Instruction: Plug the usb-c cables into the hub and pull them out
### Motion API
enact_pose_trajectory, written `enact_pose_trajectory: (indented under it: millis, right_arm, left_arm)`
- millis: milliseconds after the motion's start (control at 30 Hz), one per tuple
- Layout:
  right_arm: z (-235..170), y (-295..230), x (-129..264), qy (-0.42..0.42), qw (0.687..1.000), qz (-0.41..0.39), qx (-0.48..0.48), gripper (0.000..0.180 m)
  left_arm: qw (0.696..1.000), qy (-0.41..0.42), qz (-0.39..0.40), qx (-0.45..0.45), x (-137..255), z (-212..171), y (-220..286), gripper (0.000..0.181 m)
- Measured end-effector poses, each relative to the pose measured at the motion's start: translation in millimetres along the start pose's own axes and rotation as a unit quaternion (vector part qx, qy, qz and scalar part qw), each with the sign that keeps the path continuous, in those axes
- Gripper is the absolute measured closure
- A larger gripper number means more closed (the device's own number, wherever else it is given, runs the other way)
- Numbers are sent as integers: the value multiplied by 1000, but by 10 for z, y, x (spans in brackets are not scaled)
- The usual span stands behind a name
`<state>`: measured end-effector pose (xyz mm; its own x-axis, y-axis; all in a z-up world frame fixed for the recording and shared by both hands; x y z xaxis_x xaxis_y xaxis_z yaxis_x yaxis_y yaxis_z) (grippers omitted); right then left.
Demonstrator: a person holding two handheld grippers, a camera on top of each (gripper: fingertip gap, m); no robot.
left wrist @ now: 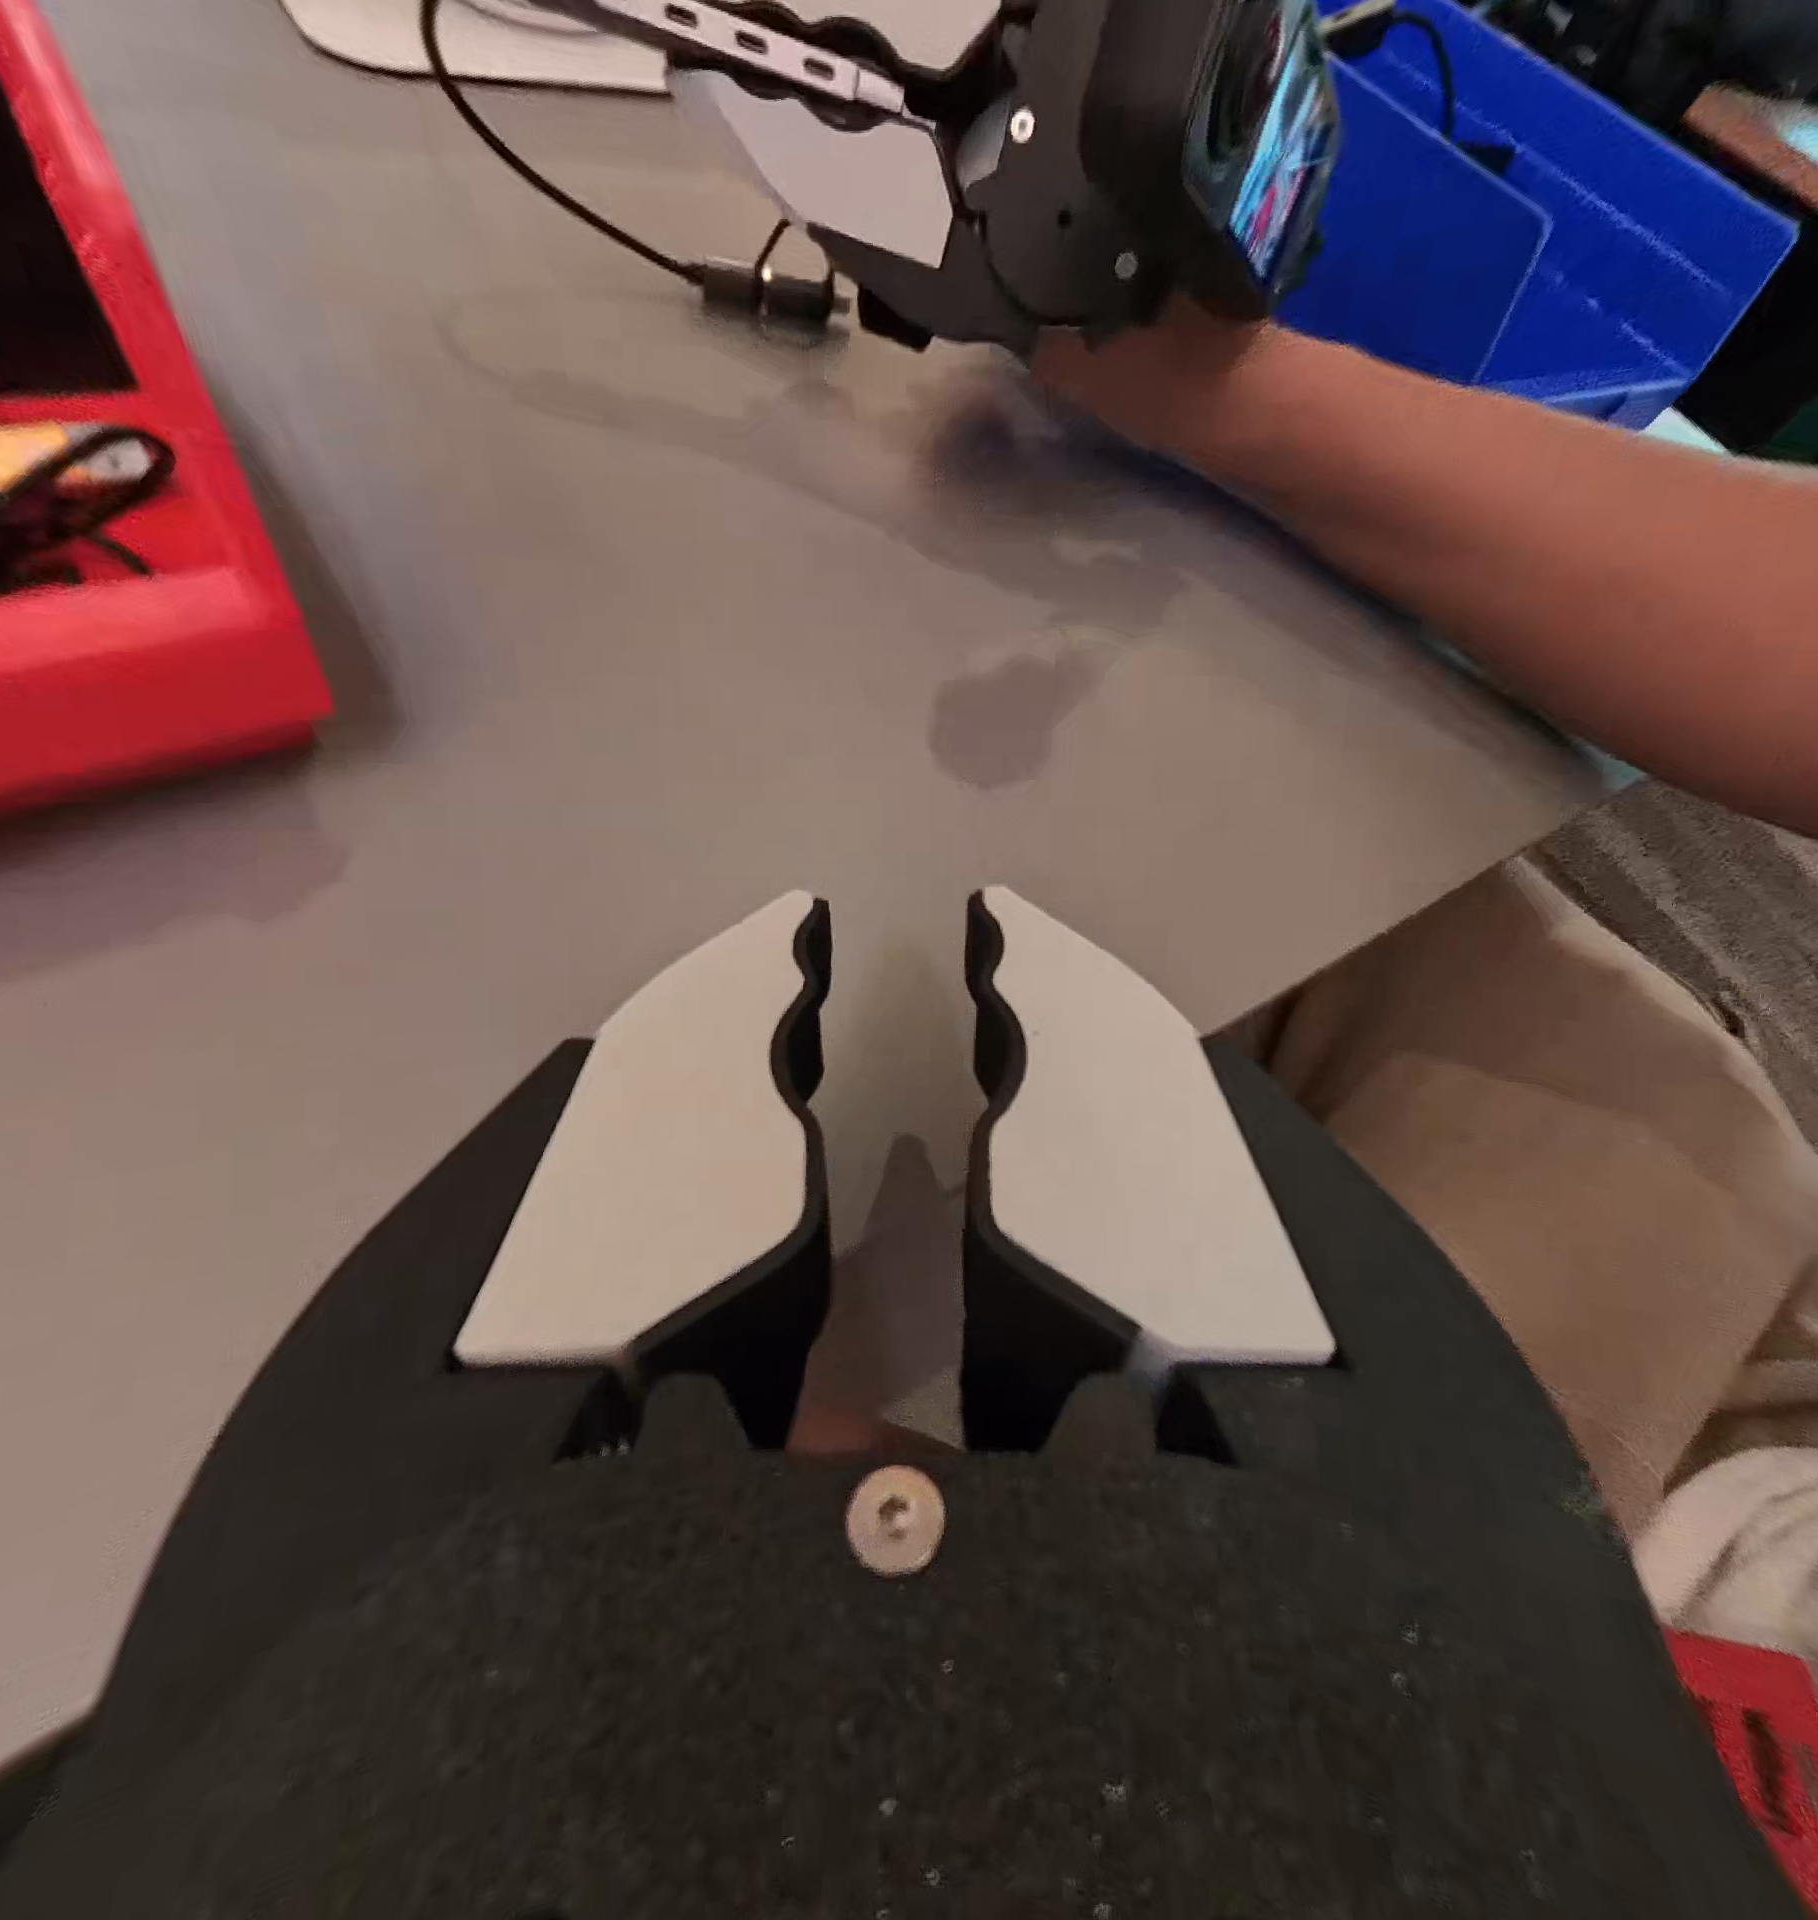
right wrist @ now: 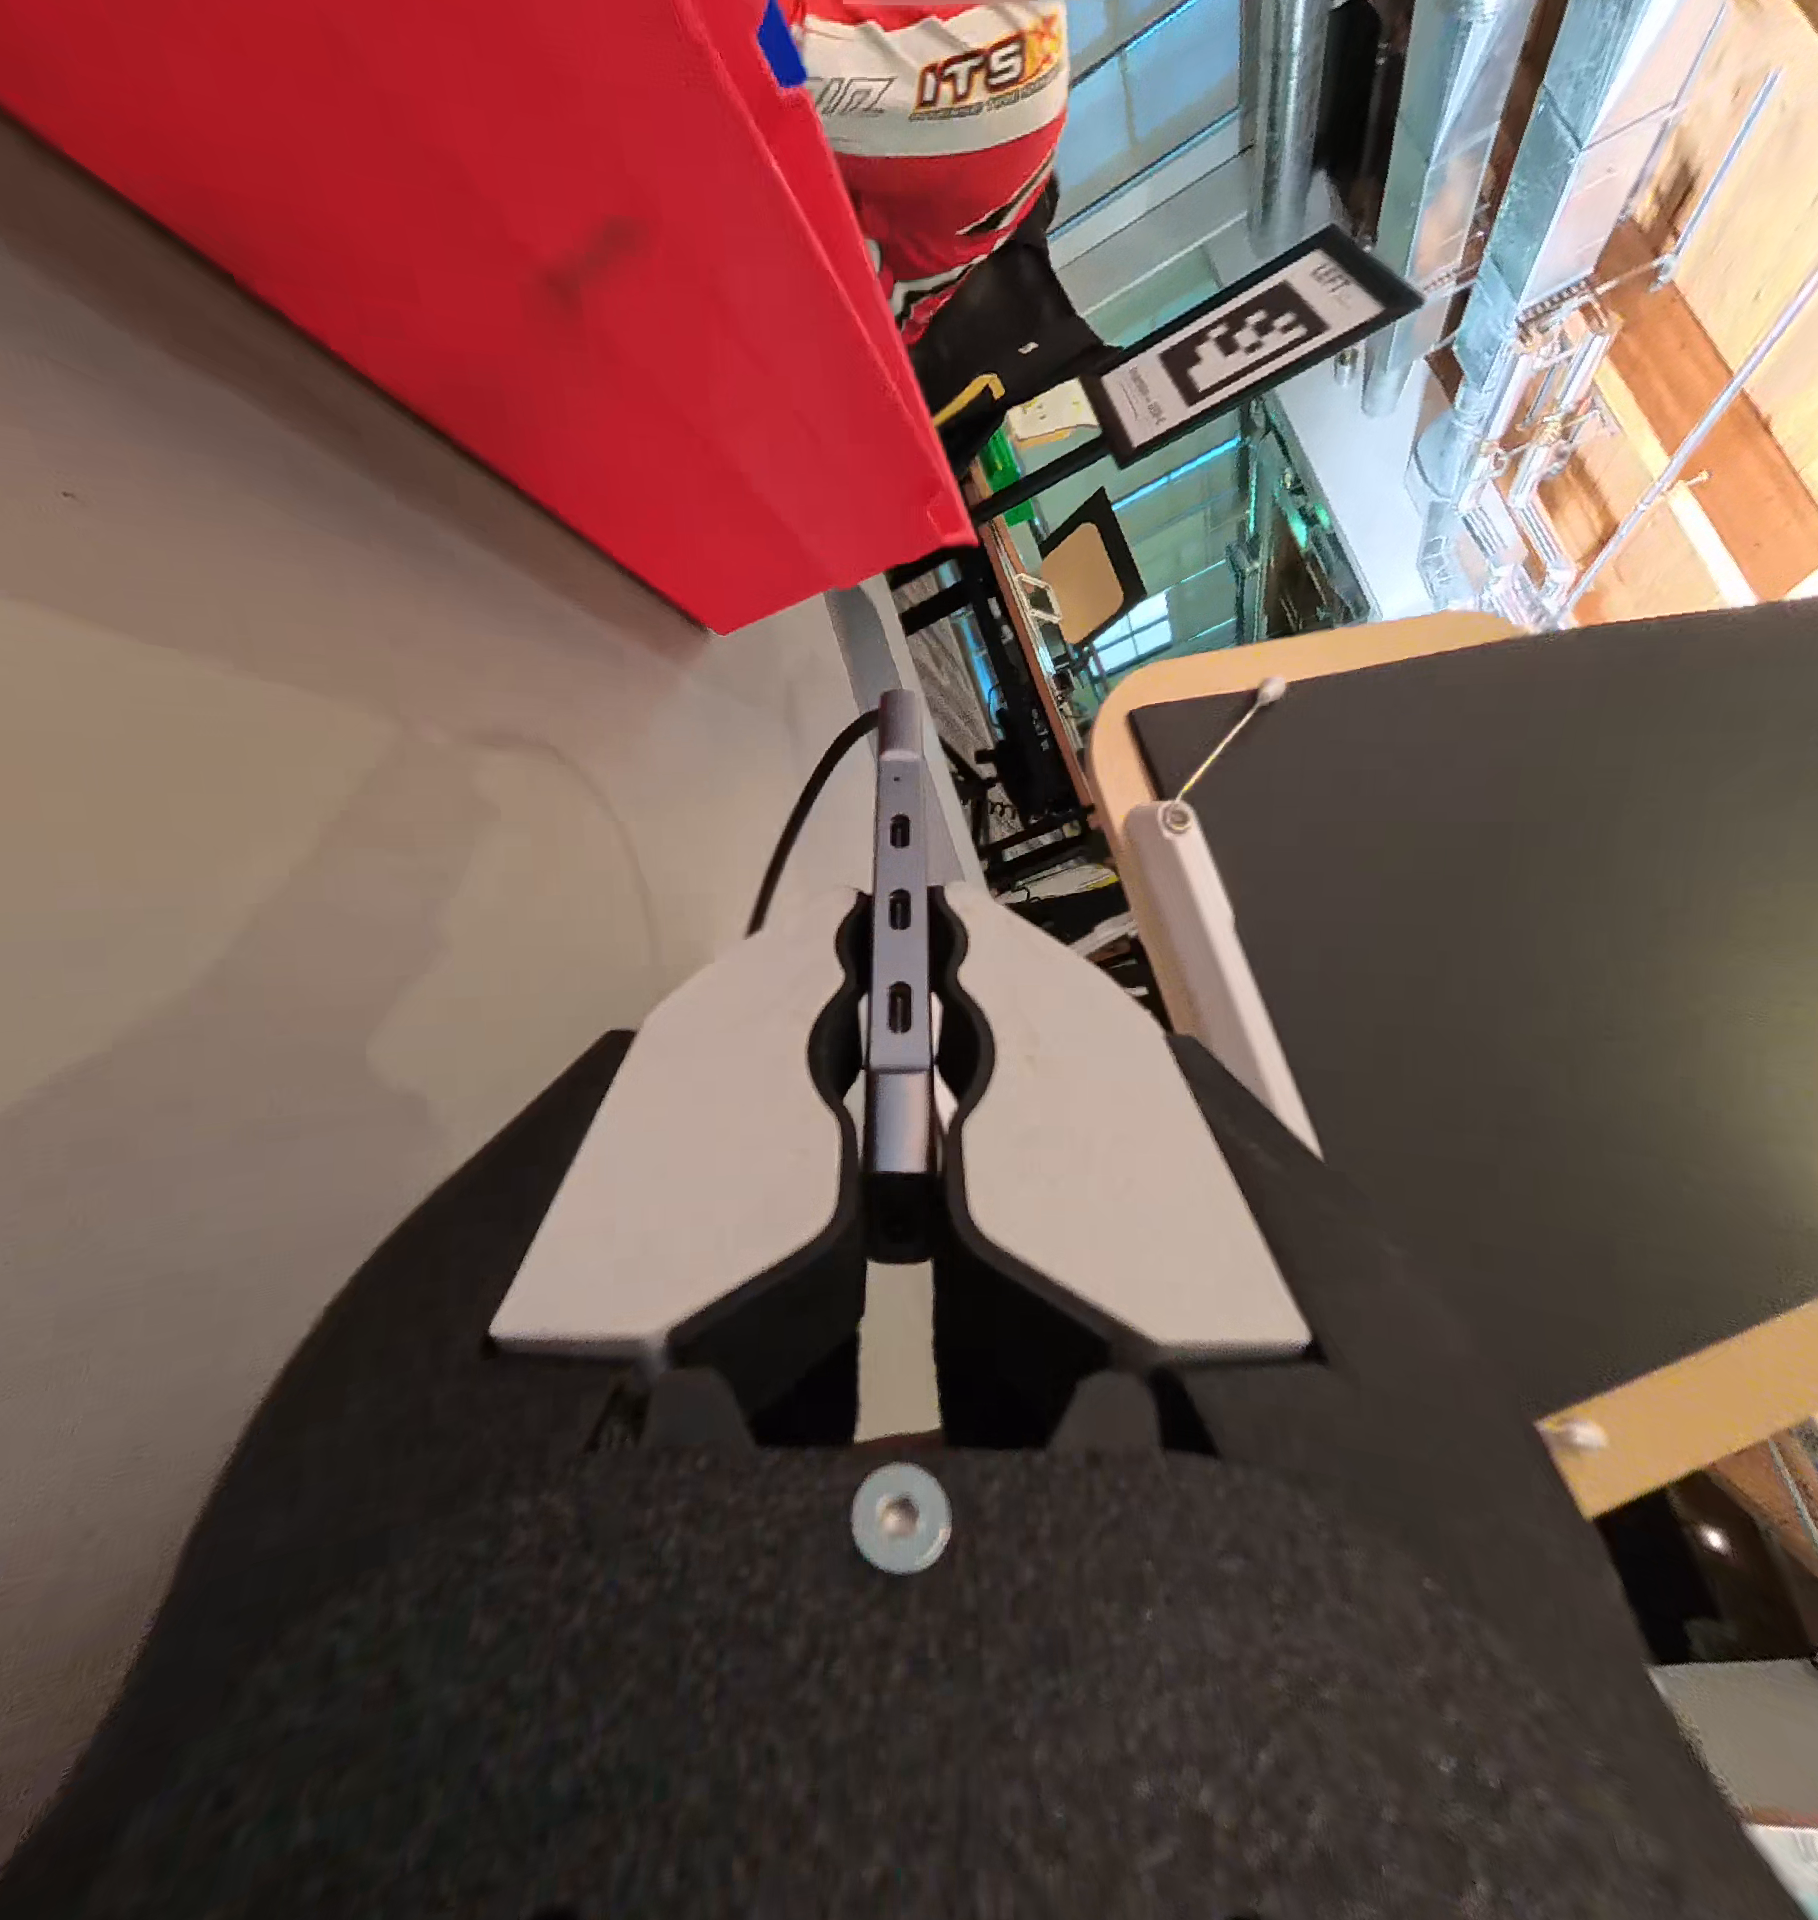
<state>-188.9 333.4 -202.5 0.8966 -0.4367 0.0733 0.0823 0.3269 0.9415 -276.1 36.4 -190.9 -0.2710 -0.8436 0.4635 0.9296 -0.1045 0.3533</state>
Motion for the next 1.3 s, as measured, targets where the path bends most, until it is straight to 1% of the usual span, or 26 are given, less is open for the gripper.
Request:
enact_pose_trajectory:
  millis: [33,67,100,167,200,300,500,600,700,767,867,900,933,1000,1067,1167,1300]
  right_arm:
    - [-11,-56,4,4,1000,1,-2,170]
    - [15,-81,28,9,1000,3,18,170]
    - [66,-94,51,15,999,-12,34,170]
    - [146,-163,75,36,998,-1,55,170]
    - [170,-212,74,39,996,5,74,170]
    - [216,-254,79,62,994,19,92,170]
    - [143,-113,61,66,998,6,22,170]
    - [104,-55,59,66,998,4,-11,170]
    - [89,-51,58,65,998,8,-16,170]
    - [95,-79,57,61,998,10,-3,170]
    - [130,-122,58,62,998,16,15,170]
    - [131,-122,56,63,998,17,13,170]
    - [126,-115,55,65,998,20,7,171]
    - [110,-90,55,65,998,19,-7,170]
    - [93,-70,52,63,998,18,-18,170]
    - [84,-68,48,61,998,20,-19,170]
    - [111,-97,41,62,998,26,-4,170]
  left_arm:
    - [1000,-3,-1,4,43,-24,-24,156]
    - [1000,-5,3,0,84,-12,-51,156]
    - [1000,3,13,-6,123,10,-90,156]
    - [999,16,21,-22,141,18,-172,156]
    - [999,8,26,-31,138,3,-219,156]
    - [996,-10,72,-44,123,15,-334,155]
    - [993,3,102,-55,138,46,-415,155]
    - [995,6,84,-44,112,77,-432,154]
    - [996,9,67,-63,90,113,-477,155]
    - [995,5,44,-85,131,241,-552,166]
    - [982,21,60,-179,259,752,-699,167]
    - [976,5,47,-213,265,919,-759,164]
    - [971,-29,31,-237,239,1063,-844,162]
    - [963,-104,36,-245,71,1295,-1109,149]
    - [950,-182,53,-250,-144,1470,-1382,149]
    - [923,-271,28,-271,-446,1532,-1656,149]
    - [883,-338,51,-322,-705,1555,-1815,149]
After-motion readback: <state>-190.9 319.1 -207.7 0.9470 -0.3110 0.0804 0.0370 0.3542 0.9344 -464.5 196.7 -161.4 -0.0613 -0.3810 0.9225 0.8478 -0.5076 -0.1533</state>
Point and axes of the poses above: each gripper's, where its closed fingertips meet, x back along the fingers, z out of its top, y = z × x across the jaws, the point moved 10 cm from there along x, back along the fingers, and after that the axes turned 9 degrees about x, right-handed, at the moved point
